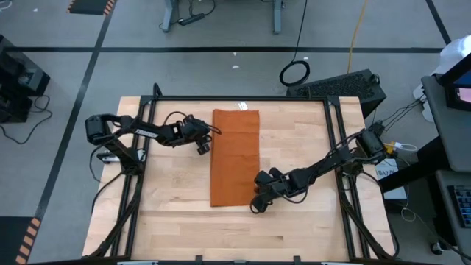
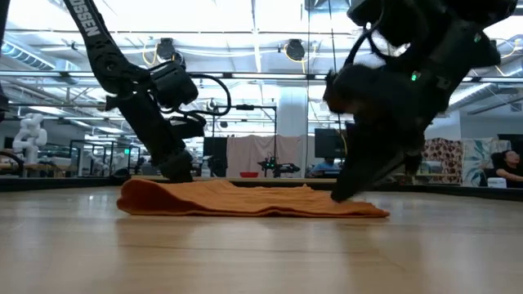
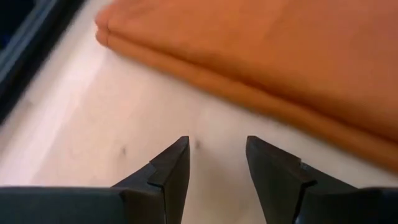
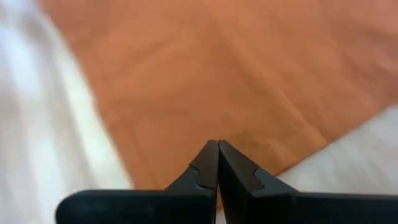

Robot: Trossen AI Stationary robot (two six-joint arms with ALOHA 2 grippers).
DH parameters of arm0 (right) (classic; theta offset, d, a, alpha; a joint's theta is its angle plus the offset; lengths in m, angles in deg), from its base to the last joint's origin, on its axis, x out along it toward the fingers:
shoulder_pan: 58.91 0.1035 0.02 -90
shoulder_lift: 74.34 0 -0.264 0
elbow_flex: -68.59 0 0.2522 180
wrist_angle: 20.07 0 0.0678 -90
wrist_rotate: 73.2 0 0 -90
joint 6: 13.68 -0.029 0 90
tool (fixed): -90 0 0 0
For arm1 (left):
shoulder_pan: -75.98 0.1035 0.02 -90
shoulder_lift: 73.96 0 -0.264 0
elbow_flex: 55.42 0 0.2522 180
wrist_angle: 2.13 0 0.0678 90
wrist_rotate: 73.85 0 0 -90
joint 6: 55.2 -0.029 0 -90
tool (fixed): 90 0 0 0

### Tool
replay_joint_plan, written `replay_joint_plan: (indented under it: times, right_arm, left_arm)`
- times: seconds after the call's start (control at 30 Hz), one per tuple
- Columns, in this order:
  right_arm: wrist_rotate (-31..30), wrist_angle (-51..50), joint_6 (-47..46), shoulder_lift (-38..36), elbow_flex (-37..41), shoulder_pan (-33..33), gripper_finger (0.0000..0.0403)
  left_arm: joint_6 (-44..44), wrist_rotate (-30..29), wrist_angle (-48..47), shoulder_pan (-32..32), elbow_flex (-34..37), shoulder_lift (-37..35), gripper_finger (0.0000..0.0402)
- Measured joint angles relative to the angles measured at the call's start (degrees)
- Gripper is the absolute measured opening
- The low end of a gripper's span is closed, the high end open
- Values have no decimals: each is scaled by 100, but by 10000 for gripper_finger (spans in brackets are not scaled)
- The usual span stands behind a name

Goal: Roll towel
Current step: Roll the brown towel

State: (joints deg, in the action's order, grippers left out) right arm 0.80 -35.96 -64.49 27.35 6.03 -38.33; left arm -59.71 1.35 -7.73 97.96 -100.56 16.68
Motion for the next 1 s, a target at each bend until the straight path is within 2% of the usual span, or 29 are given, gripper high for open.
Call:
replay_joint_plan:
  times: [0.13,0.23,0.4,0.57,0.77,0.9,1.0]
  right_arm:
    - [-7,28,741,-369,-2,136,0]
    - [-12,31,1640,-576,-2,346,0]
    - [-26,48,2736,-568,11,811,0]
    - [-303,128,2580,-454,13,1085,0]
    - [-372,520,2561,-452,11,1361,0]
    - [-595,585,2642,-449,13,1421,0]
    - [-645,1334,2793,-389,193,1419,0]
  left_arm:
    - [363,391,-429,-241,2,-311,166]
    - [641,598,-697,-525,2,-597,166]
    - [930,885,-684,-1329,4,-928,166]
    - [1013,855,-306,-2369,4,-945,166]
    - [1053,-38,146,-3617,4,-936,166]
    - [1206,-120,335,-4184,4,-936,166]
    - [1575,29,616,-4434,4,-936,166]
